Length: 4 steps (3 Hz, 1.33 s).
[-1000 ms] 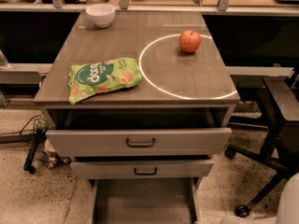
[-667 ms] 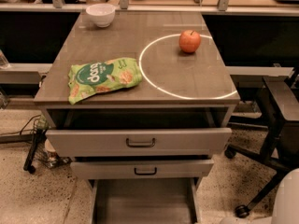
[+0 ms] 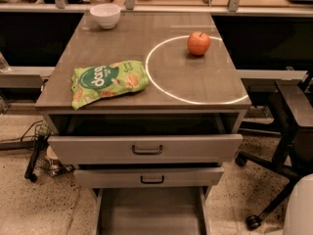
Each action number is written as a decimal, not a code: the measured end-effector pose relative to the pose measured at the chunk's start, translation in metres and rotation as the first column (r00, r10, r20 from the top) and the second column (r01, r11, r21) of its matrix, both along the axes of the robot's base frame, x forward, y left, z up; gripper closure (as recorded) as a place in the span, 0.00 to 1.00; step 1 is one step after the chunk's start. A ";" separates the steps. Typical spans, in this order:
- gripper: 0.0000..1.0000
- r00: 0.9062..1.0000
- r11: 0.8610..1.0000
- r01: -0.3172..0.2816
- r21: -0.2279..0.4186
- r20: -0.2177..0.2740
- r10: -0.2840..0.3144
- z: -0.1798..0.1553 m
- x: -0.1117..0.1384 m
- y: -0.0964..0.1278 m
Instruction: Open bottom drawer
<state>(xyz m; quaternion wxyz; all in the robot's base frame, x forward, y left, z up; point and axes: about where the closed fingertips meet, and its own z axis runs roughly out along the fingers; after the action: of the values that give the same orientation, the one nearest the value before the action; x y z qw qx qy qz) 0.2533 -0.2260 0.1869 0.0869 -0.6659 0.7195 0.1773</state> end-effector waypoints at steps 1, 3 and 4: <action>0.62 1.000 1.000 0.000 -0.001 -0.002 0.000 0.000 -0.001 0.000; 0.21 1.000 1.000 0.021 -0.012 0.016 -0.021 0.011 0.002 -0.007; 0.00 0.995 0.997 0.073 0.009 0.064 -0.074 0.038 0.008 -0.014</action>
Offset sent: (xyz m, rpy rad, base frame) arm 0.0015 -0.0061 0.0115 -0.0159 -0.0109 -0.0126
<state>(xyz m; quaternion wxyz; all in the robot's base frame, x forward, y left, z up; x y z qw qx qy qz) 0.2618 -0.2404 0.2248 0.1185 -0.6441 0.7397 0.1547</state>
